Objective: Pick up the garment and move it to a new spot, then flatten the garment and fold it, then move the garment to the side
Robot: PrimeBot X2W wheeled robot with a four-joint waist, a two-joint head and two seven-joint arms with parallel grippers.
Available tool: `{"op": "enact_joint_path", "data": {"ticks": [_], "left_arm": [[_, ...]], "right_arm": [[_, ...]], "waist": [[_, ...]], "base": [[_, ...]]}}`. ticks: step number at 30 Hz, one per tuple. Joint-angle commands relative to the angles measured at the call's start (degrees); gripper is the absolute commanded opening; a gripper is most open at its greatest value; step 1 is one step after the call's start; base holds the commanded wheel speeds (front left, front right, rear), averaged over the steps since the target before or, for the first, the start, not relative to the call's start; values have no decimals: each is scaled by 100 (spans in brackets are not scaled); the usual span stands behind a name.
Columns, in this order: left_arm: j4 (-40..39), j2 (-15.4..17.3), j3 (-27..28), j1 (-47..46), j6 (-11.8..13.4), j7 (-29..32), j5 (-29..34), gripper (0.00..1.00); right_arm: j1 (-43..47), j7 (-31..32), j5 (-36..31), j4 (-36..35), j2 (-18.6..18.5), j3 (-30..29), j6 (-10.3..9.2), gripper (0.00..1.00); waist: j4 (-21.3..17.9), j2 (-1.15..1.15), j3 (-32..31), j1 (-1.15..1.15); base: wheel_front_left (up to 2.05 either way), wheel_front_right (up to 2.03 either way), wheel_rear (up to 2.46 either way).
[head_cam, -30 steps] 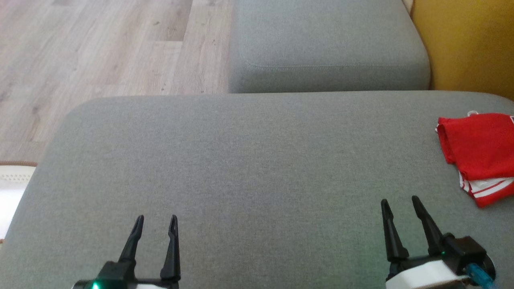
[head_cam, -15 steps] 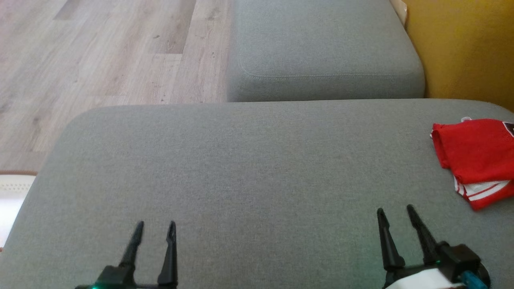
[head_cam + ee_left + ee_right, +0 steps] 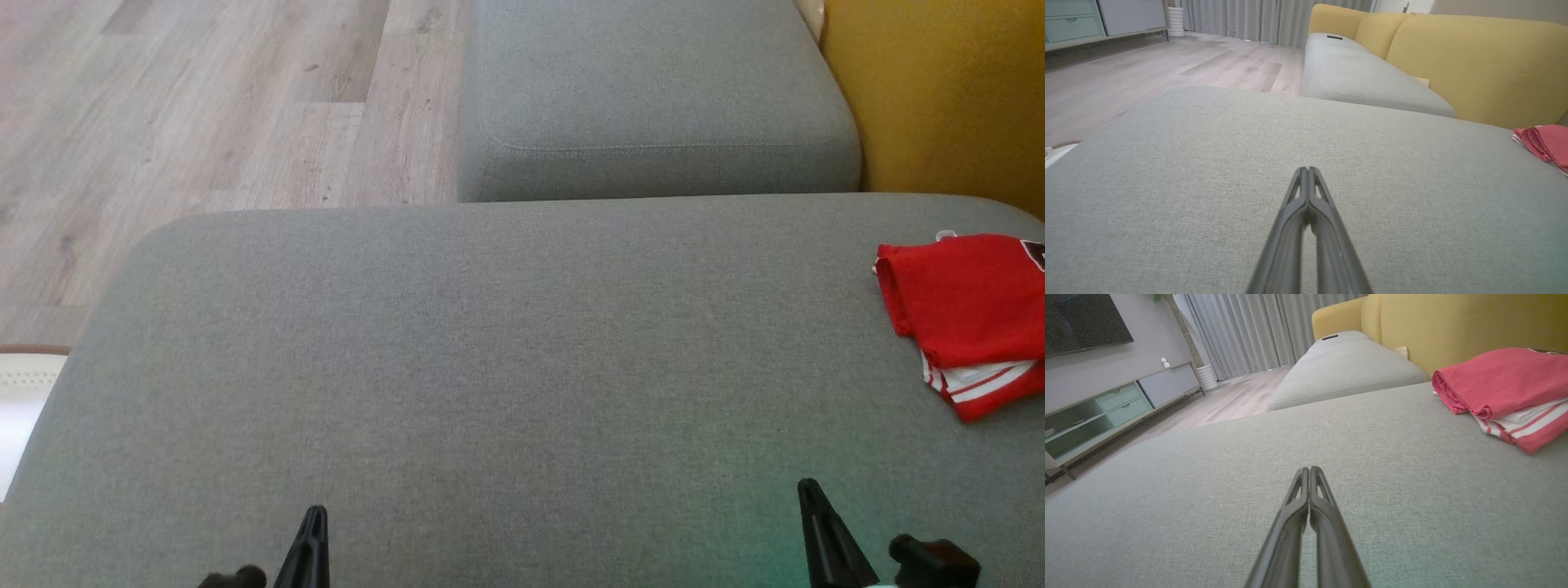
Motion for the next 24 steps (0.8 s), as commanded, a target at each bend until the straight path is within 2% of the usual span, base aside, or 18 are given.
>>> {"op": "enact_joint_path", "data": {"ticks": [1, 24], "left_arm": [[-147, 34, 75, -305, -61, 29, -242, 0], [83, 100, 283, -729, -272, 313, -1859, 0]], "right_arm": [[-309, 33, 237, -195, -35, -45, 7, 0], [-602, 349, 1768, -211, -83, -189, 14, 0]], "waist": [[-10, 0, 16, 0], [-104, 0, 166, 0]], "base": [[0, 0, 0], [0, 0, 0]]}}
